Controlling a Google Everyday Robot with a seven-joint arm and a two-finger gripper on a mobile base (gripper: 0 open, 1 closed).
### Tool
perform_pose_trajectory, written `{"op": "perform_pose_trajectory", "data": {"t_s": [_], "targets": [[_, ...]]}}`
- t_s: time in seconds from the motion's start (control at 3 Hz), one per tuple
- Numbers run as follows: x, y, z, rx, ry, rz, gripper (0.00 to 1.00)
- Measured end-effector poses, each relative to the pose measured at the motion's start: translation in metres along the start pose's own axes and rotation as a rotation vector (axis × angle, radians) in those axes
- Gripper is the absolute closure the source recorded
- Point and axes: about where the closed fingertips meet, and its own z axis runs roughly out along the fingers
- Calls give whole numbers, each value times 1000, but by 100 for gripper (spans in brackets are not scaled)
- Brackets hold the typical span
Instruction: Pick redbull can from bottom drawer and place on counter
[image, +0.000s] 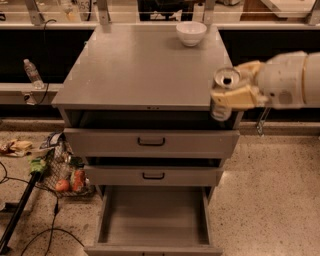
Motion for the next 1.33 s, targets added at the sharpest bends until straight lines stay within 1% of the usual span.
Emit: {"op": "perform_pose_trajectory", "data": {"t_s": [0.33,0.67,1.0,1.33], "targets": [[-48,-35,20,-42,-14,-57,100],[-78,-68,51,-88,-27,-71,100],[-91,-99,98,-146,-30,-38,100],[-92,-122,150,-187,-40,7,100]]}}
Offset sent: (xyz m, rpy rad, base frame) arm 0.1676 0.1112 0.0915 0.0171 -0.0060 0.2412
